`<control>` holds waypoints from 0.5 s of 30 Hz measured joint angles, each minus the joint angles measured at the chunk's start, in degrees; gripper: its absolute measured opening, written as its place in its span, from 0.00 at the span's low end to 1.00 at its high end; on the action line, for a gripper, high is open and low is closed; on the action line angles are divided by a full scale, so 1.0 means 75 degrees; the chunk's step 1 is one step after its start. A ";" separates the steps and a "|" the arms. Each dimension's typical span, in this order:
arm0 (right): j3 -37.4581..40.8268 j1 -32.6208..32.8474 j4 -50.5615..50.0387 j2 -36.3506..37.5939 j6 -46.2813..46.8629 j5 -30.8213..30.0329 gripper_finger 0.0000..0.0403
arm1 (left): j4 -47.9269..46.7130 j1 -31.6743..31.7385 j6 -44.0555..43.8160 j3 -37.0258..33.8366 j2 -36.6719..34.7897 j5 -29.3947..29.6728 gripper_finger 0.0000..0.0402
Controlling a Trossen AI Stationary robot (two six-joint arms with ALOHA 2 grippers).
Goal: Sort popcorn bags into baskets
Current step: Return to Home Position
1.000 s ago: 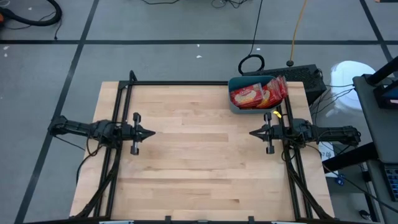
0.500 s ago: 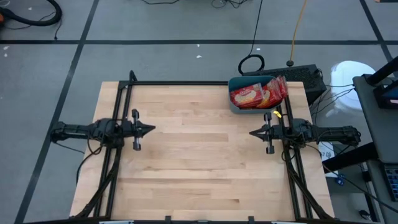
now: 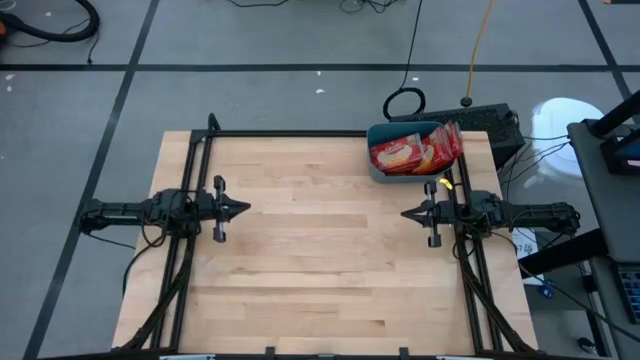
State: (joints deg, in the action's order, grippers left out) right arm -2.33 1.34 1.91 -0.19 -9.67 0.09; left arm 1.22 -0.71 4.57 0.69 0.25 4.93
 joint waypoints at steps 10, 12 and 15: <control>0.0001 0.0000 0.0000 0.0000 0.0000 0.0001 0.00 | 0.0083 0.0000 0.0522 -0.0015 0.0000 0.0009 0.06; 0.0000 0.0000 0.0000 0.0000 0.0000 -0.0001 0.00 | 0.0163 0.0000 0.0497 -0.0023 0.0000 0.0023 0.06; 0.0000 0.0000 0.0000 0.0000 0.0000 0.0000 0.00 | 0.0298 0.0000 0.0516 -0.0023 0.0000 0.0032 0.06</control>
State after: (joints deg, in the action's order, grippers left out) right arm -2.33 1.34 1.91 -0.19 -9.67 0.08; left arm 3.45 -0.71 8.44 0.51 0.25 5.17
